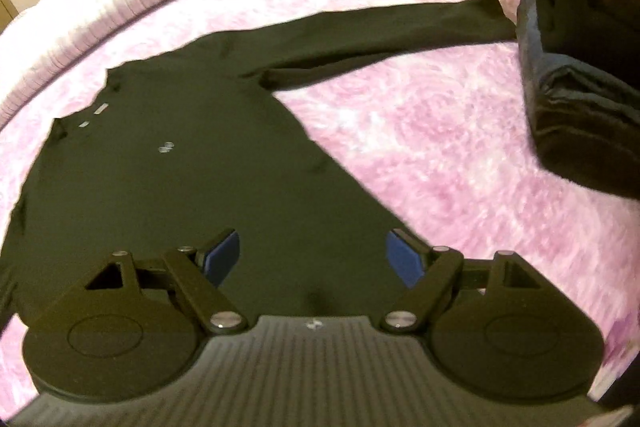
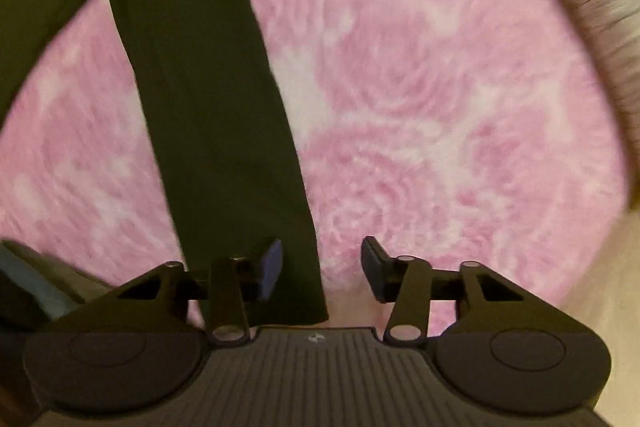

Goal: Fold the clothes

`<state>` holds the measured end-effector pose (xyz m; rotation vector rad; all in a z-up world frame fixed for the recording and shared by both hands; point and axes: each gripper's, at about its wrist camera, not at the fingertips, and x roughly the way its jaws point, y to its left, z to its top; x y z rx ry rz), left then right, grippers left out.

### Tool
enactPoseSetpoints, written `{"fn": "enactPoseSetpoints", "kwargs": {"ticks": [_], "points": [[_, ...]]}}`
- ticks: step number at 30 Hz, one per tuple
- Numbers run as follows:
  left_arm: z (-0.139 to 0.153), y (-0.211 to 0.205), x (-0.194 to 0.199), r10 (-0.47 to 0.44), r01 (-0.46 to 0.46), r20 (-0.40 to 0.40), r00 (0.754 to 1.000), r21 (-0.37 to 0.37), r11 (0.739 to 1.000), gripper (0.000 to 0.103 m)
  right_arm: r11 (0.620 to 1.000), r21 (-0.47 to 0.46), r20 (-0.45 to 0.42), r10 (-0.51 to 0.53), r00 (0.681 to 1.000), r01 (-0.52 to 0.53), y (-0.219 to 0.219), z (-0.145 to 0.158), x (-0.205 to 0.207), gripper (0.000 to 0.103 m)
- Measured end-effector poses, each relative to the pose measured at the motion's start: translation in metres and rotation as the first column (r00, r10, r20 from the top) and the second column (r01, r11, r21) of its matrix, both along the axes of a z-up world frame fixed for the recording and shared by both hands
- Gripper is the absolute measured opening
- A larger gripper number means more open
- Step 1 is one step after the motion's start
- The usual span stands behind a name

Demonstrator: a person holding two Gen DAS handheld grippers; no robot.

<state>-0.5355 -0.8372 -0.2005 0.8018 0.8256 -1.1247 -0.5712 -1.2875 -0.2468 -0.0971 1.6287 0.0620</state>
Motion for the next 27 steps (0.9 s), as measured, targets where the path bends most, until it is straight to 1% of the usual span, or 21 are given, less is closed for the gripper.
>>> {"fn": "enactPoseSetpoints", "kwargs": {"ticks": [1, 4, 7, 8, 9, 10, 13, 15, 16, 17, 18, 20, 21, 22, 23, 27], "points": [[-0.003, -0.004, -0.003, 0.003, -0.003, -0.004, 1.000, 0.010, 1.000, 0.078, 1.000, 0.022, -0.009, 0.015, 1.000, -0.015, 0.000, -0.012, 0.000, 0.040], [-0.010, -0.012, -0.007, 0.008, -0.008, -0.003, 1.000, 0.042, 0.999, 0.078, 0.994, 0.083, -0.025, 0.068, 0.997, -0.065, -0.002, -0.043, 0.000, 0.038], [-0.015, -0.015, -0.007, 0.021, -0.021, 0.002, 1.000, 0.068, 0.997, 0.078, 0.991, 0.115, -0.034, 0.078, 0.996, -0.074, -0.002, -0.058, -0.004, 0.026], [-0.015, -0.016, -0.007, 0.027, -0.027, 0.003, 1.000, 0.071, 0.997, 0.078, 0.990, 0.123, -0.024, 0.077, 0.997, -0.074, -0.002, -0.059, -0.005, 0.011], [-0.015, -0.015, -0.006, 0.033, -0.033, 0.004, 0.999, 0.073, 0.997, 0.078, 0.989, 0.128, -0.012, 0.079, 0.997, -0.077, -0.005, -0.057, -0.006, 0.000], [-0.015, -0.016, -0.005, 0.039, -0.039, 0.004, 0.999, 0.076, 0.996, 0.078, 0.988, 0.135, 0.002, 0.071, 0.997, -0.070, -0.009, -0.054, -0.006, 0.000], [-0.014, -0.020, -0.005, 0.041, -0.041, 0.006, 0.999, 0.078, 0.996, 0.078, 0.993, 0.113, 0.071, 0.013, 0.997, -0.021, -0.032, -0.038, -0.003, 0.000], [-0.014, -0.023, -0.005, 0.036, -0.036, 0.006, 0.999, 0.082, 0.996, 0.078, 0.993, 0.112, 0.095, -0.053, 0.994, 0.042, -0.048, -0.035, -0.001, 0.000], [-0.014, -0.025, -0.005, 0.034, -0.034, 0.004, 0.999, 0.083, 0.996, 0.078, 0.991, 0.111, 0.100, -0.081, 0.992, 0.070, -0.054, -0.035, 0.000, 0.001], [-0.013, -0.028, -0.004, 0.030, -0.030, 0.004, 1.000, 0.077, 0.997, 0.078, 0.990, 0.110, 0.081, -0.092, 0.992, 0.083, -0.055, -0.038, -0.001, 0.003], [-0.012, -0.031, -0.004, 0.025, -0.025, 0.003, 1.000, 0.071, 0.997, 0.078, 0.992, 0.103, 0.061, -0.085, 0.995, 0.078, -0.053, -0.041, -0.002, 0.003], [-0.010, -0.040, -0.003, 0.000, -0.001, 0.016, 1.000, 0.052, 0.999, 0.079, 0.995, 0.082, 0.048, -0.052, 0.997, 0.048, -0.050, -0.044, -0.006, 0.004], [-0.009, -0.046, -0.001, -0.016, 0.015, 0.021, 1.000, 0.042, 0.999, 0.080, 0.995, 0.083, 0.045, -0.059, 0.997, 0.055, -0.051, -0.045, -0.009, 0.009], [-0.009, -0.055, 0.001, -0.040, 0.039, 0.030, 0.999, 0.027, 0.999, 0.080, 0.995, 0.083, 0.043, -0.066, 0.997, 0.062, -0.051, -0.045, -0.012, 0.022], [-0.009, -0.062, 0.003, -0.063, 0.062, 0.041, 0.997, 0.017, 0.998, 0.080, 0.995, 0.077, 0.057, -0.063, 0.996, 0.058, -0.055, -0.045, -0.016, 0.029], [-0.014, -0.102, 0.009, -0.156, 0.159, 0.087, 0.984, -0.032, 0.987, 0.080, 0.988, 0.086, 0.075, -0.132, 0.988, 0.126, -0.071, -0.037, -0.037, 0.030]]}}
